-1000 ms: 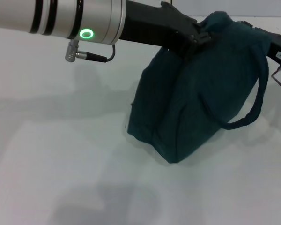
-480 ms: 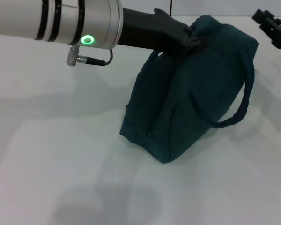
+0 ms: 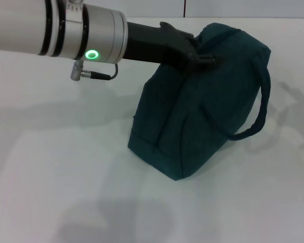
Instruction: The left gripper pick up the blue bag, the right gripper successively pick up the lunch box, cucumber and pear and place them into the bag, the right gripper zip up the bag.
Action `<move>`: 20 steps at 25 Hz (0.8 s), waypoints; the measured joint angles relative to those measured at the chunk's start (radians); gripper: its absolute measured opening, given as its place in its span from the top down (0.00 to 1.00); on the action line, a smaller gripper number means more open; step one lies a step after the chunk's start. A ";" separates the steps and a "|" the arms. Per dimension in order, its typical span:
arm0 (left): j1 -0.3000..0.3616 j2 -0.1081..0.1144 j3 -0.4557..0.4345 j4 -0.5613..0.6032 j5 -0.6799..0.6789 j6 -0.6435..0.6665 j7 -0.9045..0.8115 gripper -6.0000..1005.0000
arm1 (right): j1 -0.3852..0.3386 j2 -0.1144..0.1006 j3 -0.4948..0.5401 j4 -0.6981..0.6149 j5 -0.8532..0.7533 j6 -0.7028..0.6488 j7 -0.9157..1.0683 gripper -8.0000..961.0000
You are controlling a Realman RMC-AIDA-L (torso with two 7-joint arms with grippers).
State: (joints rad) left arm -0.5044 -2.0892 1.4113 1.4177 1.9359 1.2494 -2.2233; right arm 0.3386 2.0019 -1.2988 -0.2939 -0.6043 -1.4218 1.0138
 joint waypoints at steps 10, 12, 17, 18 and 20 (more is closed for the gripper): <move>0.090 0.004 -0.131 0.009 -0.220 0.087 0.166 0.42 | -0.071 -0.064 -0.005 0.002 -0.094 -0.191 -0.049 0.15; 0.130 0.004 -0.177 0.003 -0.304 0.171 0.241 0.38 | -0.073 -0.090 -0.003 -0.001 -0.150 -0.255 -0.050 0.15; 0.246 0.005 -0.259 -0.051 -0.375 0.349 0.401 0.27 | -0.066 -0.131 -0.003 -0.004 -0.329 -0.394 -0.105 0.16; 0.271 0.005 -0.271 -0.076 -0.370 0.378 0.445 0.24 | -0.064 -0.133 -0.003 -0.005 -0.366 -0.402 -0.114 0.16; 0.312 0.006 -0.279 -0.135 -0.336 0.409 0.526 0.19 | -0.063 -0.134 -0.002 -0.006 -0.424 -0.407 -0.134 0.16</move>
State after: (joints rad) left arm -0.1920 -2.0831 1.1318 1.2831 1.6000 1.6588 -1.6971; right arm 0.2760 1.8676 -1.3012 -0.2999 -1.0282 -1.8284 0.8797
